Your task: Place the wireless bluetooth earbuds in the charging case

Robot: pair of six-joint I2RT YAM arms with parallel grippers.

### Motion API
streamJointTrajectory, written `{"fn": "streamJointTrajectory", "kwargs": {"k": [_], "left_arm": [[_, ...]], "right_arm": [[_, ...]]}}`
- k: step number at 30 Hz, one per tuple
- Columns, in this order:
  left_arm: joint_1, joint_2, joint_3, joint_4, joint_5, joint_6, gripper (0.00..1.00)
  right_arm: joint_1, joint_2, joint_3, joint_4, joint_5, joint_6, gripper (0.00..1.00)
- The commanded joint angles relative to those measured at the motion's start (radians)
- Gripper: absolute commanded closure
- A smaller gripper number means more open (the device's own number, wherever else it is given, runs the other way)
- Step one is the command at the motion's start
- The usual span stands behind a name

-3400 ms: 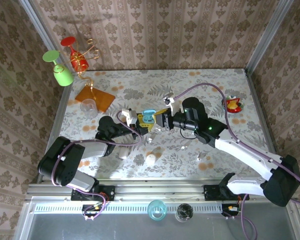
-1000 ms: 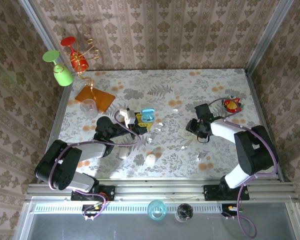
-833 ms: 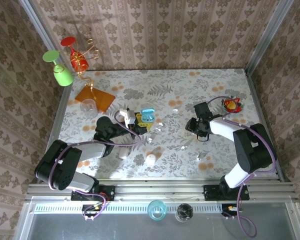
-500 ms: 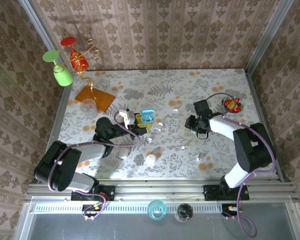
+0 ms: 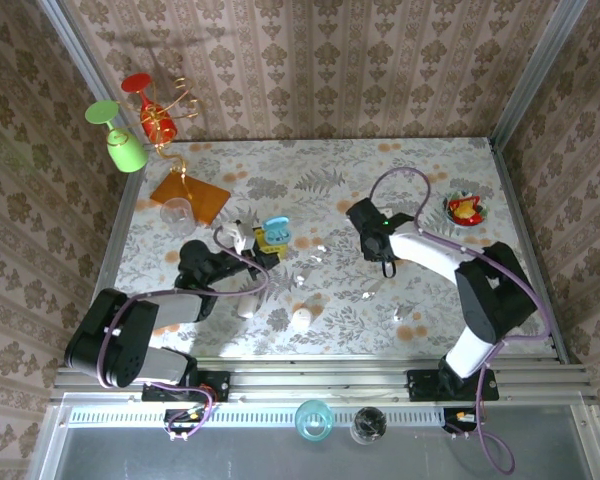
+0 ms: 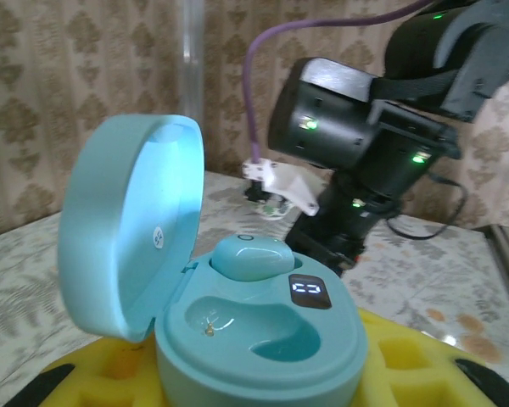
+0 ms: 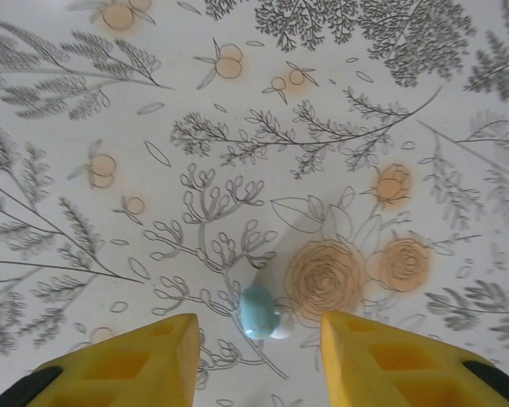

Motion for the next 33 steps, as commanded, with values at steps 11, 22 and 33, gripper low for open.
{"fn": "streamJointTrajectory", "kwargs": {"k": [11, 22, 33], "left_arm": [[0.080, -0.078, -0.051, 0.028, 0.000, 0.011, 0.73], [0.084, -0.095, -0.054, 0.027, -0.006, 0.008, 0.73], [0.085, -0.099, -0.054, 0.027, 0.004, -0.008, 0.73]], "right_arm": [[0.100, 0.256, 0.186, -0.250, 0.272, 0.020, 0.64], [0.100, 0.313, 0.198, -0.273, 0.250, 0.030, 0.68], [0.096, 0.359, 0.185, -0.255, 0.235, 0.031, 0.72]]}}
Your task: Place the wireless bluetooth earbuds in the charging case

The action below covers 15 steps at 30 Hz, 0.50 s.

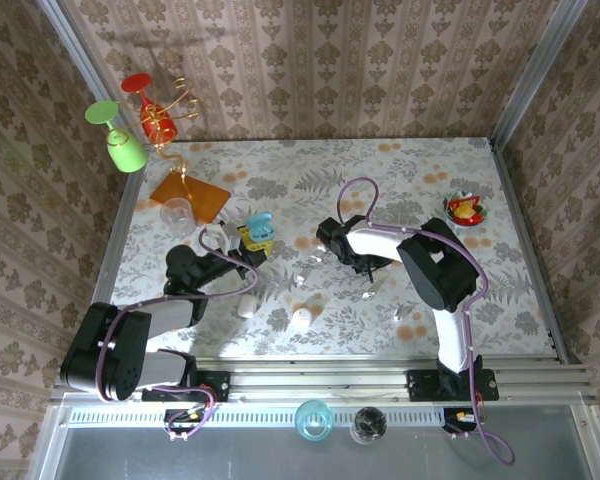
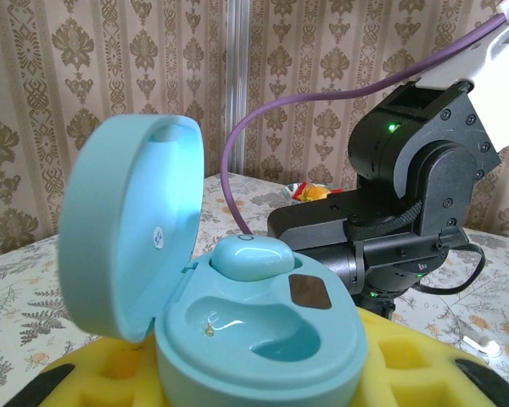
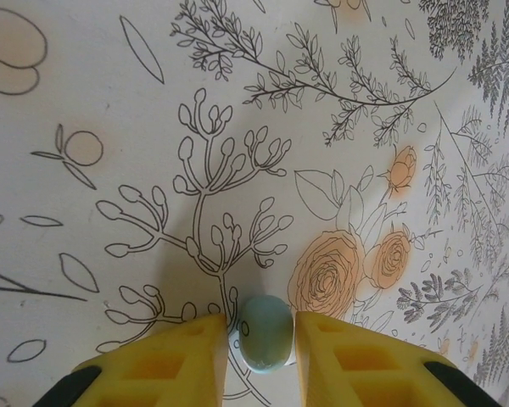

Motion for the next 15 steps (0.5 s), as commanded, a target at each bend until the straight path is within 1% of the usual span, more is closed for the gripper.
{"fn": "streamJointTrajectory", "kwargs": {"k": [1, 5, 10, 15], "left_arm": [[0.005, -0.024, -0.011, 0.027, 0.011, -0.011, 0.73], [0.005, -0.027, -0.010, 0.026, 0.013, -0.011, 0.73], [0.005, -0.022, -0.003, 0.027, 0.021, -0.013, 0.73], [0.003, -0.013, 0.004, 0.026, 0.023, -0.010, 0.73]], "right_arm": [[-0.005, 0.035, 0.003, -0.022, 0.022, 0.031, 0.73], [-0.010, 0.037, 0.000, -0.022, 0.017, 0.034, 0.79], [-0.011, 0.014, -0.005, -0.014, 0.009, 0.030, 0.80], [-0.011, -0.106, -0.062, 0.066, -0.072, 0.016, 0.80]]}}
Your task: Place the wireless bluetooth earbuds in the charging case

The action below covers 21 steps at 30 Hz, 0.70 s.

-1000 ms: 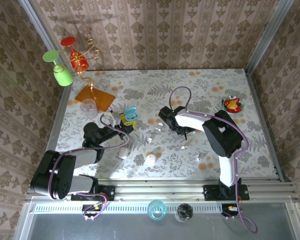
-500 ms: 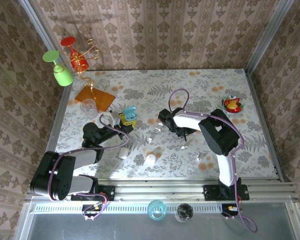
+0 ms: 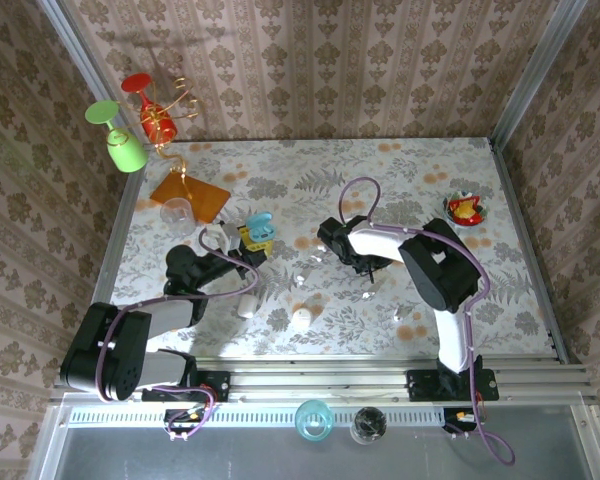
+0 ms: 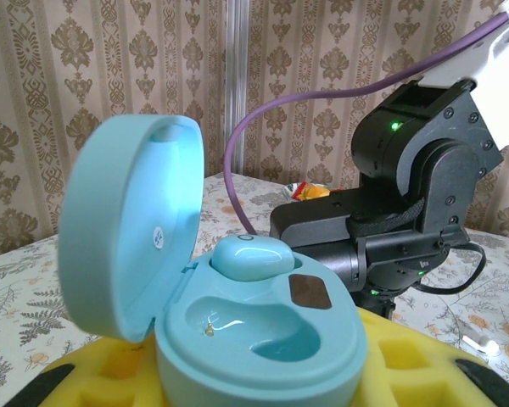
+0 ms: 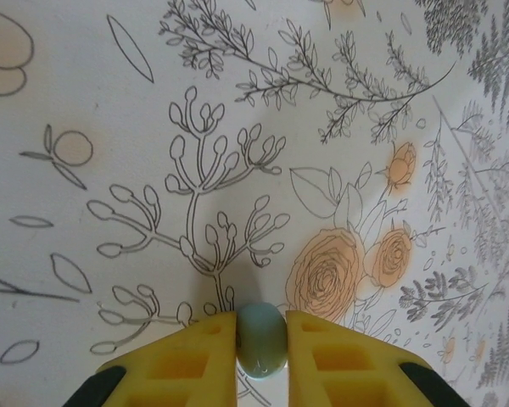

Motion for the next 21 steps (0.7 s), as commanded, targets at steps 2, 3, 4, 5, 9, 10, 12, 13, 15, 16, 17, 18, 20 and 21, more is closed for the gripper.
{"fn": "streamJointTrajectory", "kwargs": {"k": [2, 3, 4, 5, 9, 10, 12, 13, 15, 16, 17, 18, 20, 21], "left_arm": [[-0.001, -0.004, 0.012, 0.027, 0.013, -0.007, 0.73], [-0.006, 0.004, 0.020, 0.027, 0.010, -0.006, 0.73], [-0.010, 0.012, 0.028, 0.027, 0.009, -0.005, 0.73], [-0.016, 0.020, 0.038, 0.027, 0.007, -0.002, 0.73], [-0.050, 0.063, 0.088, 0.027, 0.036, 0.011, 0.72], [-0.058, 0.071, 0.099, 0.026, 0.035, 0.011, 0.72], [-0.074, 0.091, 0.118, 0.026, 0.028, 0.019, 0.73], [-0.081, 0.099, 0.124, 0.026, 0.022, 0.027, 0.73], [-0.097, 0.119, 0.139, 0.026, 0.007, 0.049, 0.73], [-0.103, 0.126, 0.145, 0.027, -0.001, 0.057, 0.73], [-0.111, 0.136, 0.154, 0.027, -0.006, 0.065, 0.73], [-0.118, 0.145, 0.163, 0.027, -0.013, 0.073, 0.73], [-0.133, 0.163, 0.178, 0.028, -0.026, 0.091, 0.73], [-0.141, 0.173, 0.186, 0.027, -0.038, 0.104, 0.74]], "right_arm": [[-0.008, -0.146, -0.066, 0.087, -0.107, 0.000, 0.80], [-0.011, -0.185, -0.085, 0.113, -0.136, -0.001, 0.80], [-0.014, -0.218, -0.101, 0.138, -0.172, -0.003, 0.80], [-0.019, -0.257, -0.118, 0.167, -0.211, -0.007, 0.80], [-0.056, -0.392, -0.169, 0.257, -0.388, 0.006, 0.80], [-0.064, -0.422, -0.177, 0.277, -0.433, 0.011, 0.80], [-0.084, -0.491, -0.196, 0.328, -0.535, 0.031, 0.79], [-0.090, -0.516, -0.201, 0.343, -0.576, 0.038, 0.79], [-0.106, -0.565, -0.208, 0.376, -0.661, 0.059, 0.79], [-0.111, -0.584, -0.207, 0.389, -0.694, 0.061, 0.79], [-0.113, -0.597, -0.204, 0.401, -0.724, 0.064, 0.79], [-0.113, -0.631, -0.196, 0.403, -0.744, 0.067, 0.79], [-0.114, -0.660, -0.183, 0.411, -0.793, 0.067, 0.79], [-0.115, -0.677, -0.177, 0.420, -0.813, 0.072, 0.79]]}}
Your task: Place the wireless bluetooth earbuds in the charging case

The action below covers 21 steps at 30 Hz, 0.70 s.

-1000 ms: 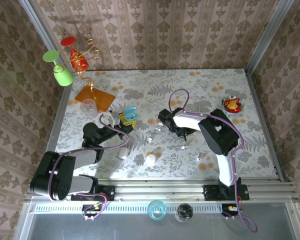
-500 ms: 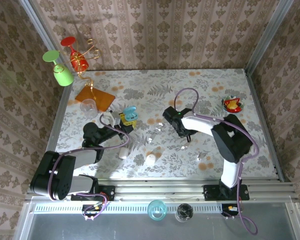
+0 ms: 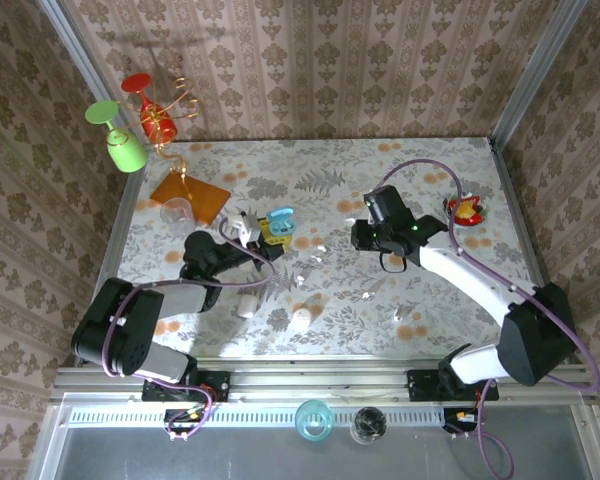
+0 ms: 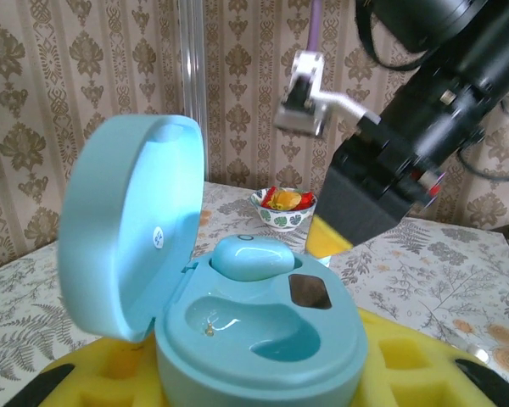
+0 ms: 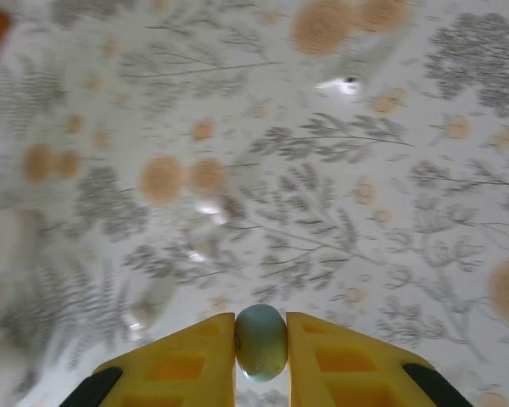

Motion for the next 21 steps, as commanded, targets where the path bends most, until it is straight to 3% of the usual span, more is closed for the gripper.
{"fn": "streamJointTrajectory", "kwargs": {"k": [1, 12, 21], "left_arm": [[-0.019, 0.030, 0.044, 0.026, -0.031, 0.063, 0.74], [-0.101, 0.166, 0.165, 0.027, -0.059, 0.155, 0.74], [-0.137, 0.223, 0.218, 0.027, -0.057, 0.168, 0.75]], "right_arm": [[-0.002, -0.068, 0.022, 0.057, -0.158, 0.033, 0.79], [0.012, -0.116, 0.067, 0.178, -0.320, 0.112, 0.79], [0.063, -0.065, 0.134, 0.187, -0.334, 0.104, 0.79]]}}
